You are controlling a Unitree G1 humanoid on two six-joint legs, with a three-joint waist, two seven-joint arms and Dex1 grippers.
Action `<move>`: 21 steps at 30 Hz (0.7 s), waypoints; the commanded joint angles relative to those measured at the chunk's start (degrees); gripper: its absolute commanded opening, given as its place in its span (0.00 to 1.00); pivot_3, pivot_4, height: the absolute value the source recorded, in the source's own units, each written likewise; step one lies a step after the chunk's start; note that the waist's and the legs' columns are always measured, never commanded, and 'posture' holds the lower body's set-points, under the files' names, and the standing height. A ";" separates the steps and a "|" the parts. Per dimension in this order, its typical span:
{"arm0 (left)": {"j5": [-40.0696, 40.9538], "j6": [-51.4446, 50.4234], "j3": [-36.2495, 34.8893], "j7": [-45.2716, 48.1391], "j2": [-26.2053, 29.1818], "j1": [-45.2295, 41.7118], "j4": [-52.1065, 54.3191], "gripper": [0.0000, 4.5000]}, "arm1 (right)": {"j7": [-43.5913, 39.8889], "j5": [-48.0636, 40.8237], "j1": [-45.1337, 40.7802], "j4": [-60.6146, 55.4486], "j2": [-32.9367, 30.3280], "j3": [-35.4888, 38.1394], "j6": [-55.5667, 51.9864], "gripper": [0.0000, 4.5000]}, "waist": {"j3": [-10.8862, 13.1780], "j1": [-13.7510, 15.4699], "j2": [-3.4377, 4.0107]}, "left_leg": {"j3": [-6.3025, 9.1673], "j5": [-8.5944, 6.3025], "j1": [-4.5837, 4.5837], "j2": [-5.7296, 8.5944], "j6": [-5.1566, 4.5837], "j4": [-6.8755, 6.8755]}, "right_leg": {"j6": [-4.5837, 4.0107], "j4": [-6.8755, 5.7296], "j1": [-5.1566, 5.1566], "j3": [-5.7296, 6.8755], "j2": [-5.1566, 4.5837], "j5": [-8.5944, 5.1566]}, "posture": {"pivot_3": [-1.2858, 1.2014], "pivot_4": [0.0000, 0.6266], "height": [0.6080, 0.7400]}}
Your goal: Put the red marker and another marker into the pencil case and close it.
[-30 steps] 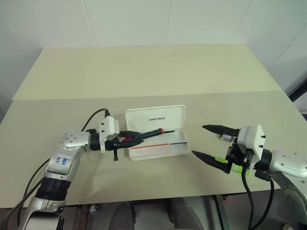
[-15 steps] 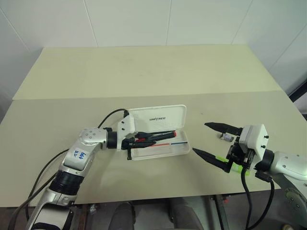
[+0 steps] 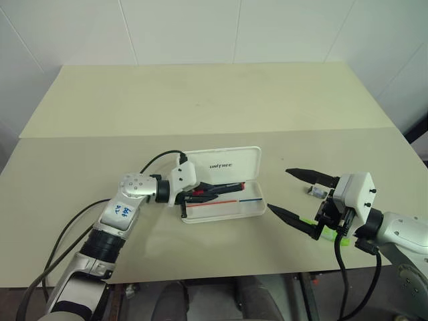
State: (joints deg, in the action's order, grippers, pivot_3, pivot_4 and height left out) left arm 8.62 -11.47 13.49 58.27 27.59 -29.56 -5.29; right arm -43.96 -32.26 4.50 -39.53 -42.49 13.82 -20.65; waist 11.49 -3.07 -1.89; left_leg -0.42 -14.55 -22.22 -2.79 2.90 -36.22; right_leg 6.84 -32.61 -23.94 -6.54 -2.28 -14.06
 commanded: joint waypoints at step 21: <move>9.35 -7.33 -4.47 3.78 3.61 4.91 17.15 0.80 | 0.26 -2.17 -0.99 -0.78 0.59 0.60 -0.57 1.00 | 0.00 -0.20 -0.01 | 0.00 0.00 0.04 0.00 0.00 -0.06 | 0.01 -0.27 -0.03 -0.03 0.01 -0.06 | 0.52 0.24 1.00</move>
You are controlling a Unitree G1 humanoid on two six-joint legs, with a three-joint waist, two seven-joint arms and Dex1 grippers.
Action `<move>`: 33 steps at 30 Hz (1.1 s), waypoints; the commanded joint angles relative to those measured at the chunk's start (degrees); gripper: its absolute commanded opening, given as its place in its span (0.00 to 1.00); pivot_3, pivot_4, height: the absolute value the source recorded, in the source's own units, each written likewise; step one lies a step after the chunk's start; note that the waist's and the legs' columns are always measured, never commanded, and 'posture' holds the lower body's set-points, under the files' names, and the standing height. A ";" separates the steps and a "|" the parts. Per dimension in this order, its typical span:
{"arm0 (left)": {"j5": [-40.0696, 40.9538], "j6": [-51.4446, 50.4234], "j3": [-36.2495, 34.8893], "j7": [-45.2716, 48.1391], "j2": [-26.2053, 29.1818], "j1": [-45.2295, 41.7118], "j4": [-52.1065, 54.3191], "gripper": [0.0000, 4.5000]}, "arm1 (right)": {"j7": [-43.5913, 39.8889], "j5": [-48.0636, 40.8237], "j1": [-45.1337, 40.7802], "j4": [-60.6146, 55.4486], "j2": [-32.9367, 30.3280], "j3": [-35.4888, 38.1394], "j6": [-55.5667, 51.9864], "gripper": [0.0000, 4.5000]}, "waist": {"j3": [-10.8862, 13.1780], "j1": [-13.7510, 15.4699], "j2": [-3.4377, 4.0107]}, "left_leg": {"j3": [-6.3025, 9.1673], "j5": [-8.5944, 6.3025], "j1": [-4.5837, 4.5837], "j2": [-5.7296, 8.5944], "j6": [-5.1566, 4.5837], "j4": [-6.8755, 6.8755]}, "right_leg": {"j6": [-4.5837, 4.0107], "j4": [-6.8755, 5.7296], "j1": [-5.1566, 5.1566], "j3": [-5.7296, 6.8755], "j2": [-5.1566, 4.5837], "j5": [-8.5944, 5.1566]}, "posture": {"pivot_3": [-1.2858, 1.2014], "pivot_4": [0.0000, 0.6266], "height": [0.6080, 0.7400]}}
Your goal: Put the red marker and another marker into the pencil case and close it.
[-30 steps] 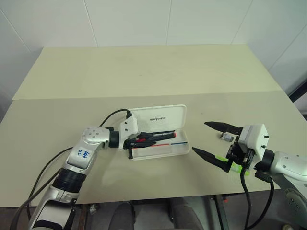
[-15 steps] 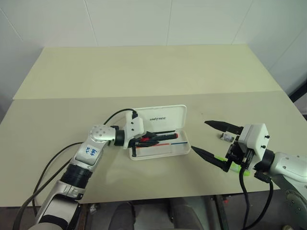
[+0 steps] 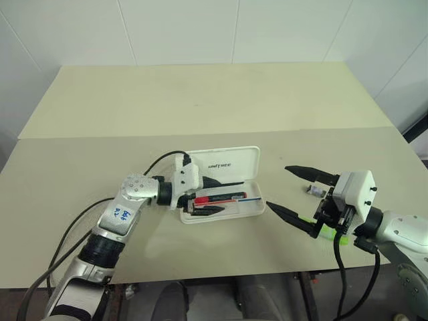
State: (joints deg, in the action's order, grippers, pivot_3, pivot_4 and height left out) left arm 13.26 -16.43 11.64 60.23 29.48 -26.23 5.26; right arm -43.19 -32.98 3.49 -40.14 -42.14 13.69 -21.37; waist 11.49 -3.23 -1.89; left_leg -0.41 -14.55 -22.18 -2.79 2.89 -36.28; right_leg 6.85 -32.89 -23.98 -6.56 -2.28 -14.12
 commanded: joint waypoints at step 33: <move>14.36 -12.46 -8.48 -7.21 10.55 10.25 27.64 1.00 | -24.53 8.03 6.72 33.37 -8.76 4.83 9.98 1.00 | 0.15 -1.52 -0.41 | -0.01 -0.04 0.02 0.06 0.06 -0.13 | -0.02 0.15 0.05 -0.08 -0.02 -0.04 | 0.52 0.24 1.00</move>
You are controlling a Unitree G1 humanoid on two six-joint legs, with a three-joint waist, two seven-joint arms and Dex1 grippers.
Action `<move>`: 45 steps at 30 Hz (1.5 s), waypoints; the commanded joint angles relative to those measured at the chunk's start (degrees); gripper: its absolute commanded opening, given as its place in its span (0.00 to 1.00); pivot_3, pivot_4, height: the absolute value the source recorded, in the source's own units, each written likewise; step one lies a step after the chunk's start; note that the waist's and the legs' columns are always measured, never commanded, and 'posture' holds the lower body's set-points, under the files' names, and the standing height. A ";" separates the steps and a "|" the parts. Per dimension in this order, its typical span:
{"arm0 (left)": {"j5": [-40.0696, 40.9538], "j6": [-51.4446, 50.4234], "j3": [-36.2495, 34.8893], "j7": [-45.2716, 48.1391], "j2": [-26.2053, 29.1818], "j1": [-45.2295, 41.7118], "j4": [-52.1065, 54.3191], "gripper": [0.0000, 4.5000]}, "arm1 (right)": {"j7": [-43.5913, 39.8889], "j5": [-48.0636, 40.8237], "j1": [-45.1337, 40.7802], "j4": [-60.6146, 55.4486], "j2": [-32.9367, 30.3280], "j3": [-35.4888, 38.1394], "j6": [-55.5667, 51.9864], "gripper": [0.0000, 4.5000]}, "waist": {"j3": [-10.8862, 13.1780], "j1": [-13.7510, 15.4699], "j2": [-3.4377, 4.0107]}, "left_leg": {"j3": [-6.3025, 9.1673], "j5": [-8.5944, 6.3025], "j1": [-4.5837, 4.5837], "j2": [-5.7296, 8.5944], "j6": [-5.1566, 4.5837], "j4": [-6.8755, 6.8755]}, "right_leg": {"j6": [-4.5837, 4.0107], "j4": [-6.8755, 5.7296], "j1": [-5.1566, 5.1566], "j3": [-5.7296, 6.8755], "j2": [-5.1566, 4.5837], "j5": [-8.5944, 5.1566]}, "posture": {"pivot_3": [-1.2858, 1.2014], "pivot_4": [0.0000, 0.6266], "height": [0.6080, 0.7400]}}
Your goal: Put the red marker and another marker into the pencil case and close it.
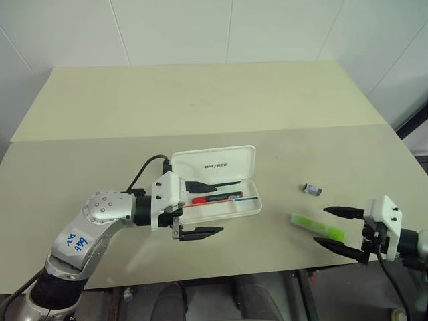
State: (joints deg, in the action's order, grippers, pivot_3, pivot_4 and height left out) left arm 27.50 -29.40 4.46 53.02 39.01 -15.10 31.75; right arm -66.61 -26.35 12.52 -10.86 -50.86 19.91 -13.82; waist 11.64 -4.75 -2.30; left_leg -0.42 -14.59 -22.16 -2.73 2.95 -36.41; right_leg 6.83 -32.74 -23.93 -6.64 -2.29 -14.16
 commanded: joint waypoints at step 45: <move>-3.54 16.59 -15.67 5.40 9.15 12.66 -7.57 1.00 | -12.06 6.21 -40.46 6.30 9.81 -30.46 5.28 0.24 | 0.12 -1.02 -0.23 | -0.21 -0.19 0.60 -0.01 0.12 0.27 | -0.16 -1.03 -0.11 -0.38 0.13 -0.57 | 0.52 0.24 1.00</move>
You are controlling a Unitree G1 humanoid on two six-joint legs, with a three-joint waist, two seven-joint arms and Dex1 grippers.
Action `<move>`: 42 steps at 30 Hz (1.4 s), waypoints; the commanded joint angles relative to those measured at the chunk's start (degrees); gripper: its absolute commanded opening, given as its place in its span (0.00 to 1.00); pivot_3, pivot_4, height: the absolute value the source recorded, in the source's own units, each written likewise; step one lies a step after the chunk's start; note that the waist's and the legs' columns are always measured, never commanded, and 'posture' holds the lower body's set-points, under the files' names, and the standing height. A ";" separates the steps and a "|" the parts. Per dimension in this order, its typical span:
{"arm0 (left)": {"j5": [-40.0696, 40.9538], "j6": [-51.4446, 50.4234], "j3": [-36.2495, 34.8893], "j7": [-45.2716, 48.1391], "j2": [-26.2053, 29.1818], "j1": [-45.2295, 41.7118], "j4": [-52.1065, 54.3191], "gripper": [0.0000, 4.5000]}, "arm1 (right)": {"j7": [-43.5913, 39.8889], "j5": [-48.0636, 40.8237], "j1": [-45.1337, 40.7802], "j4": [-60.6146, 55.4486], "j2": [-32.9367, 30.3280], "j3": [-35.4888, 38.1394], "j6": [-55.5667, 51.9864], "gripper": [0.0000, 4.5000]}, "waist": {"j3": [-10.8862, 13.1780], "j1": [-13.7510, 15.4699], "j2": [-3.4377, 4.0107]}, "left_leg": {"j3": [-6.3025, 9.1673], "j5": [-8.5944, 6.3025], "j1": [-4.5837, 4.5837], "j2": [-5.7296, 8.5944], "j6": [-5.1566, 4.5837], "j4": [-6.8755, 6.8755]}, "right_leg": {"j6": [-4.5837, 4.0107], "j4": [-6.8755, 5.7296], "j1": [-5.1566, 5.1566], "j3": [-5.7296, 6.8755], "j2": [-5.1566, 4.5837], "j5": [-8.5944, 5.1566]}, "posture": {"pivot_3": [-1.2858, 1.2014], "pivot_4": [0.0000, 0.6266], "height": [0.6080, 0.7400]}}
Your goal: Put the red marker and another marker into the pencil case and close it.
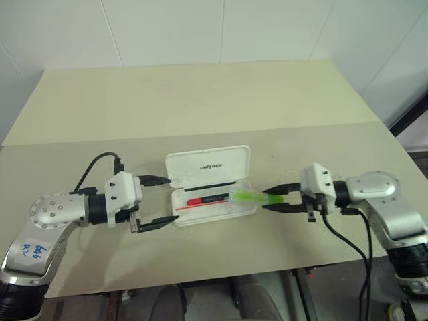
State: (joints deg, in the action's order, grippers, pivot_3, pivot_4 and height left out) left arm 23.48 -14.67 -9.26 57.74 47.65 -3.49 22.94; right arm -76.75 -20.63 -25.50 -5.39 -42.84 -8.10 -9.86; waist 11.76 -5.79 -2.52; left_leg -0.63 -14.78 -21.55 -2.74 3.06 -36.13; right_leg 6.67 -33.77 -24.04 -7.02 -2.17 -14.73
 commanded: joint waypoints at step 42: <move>-0.11 3.99 -4.25 -1.45 -0.23 7.31 3.25 1.00 | -6.03 15.39 -22.12 30.36 24.63 -15.88 13.11 0.32 | 0.00 -0.95 -0.01 | 0.04 0.02 0.10 -0.07 -0.01 -0.02 | -0.34 -1.18 -0.46 0.02 0.12 -0.24 | 0.52 0.24 1.00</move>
State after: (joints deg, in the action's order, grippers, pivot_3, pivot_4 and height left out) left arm 23.35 -11.44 -12.88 56.82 47.55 3.56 24.09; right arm -82.22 -5.10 -46.33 25.57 -18.43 -24.45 3.34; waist 11.76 -6.75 -2.53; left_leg -0.59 -14.77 -21.45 -2.81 3.06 -36.15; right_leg 6.33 -34.94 -24.50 -6.99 -2.05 -14.97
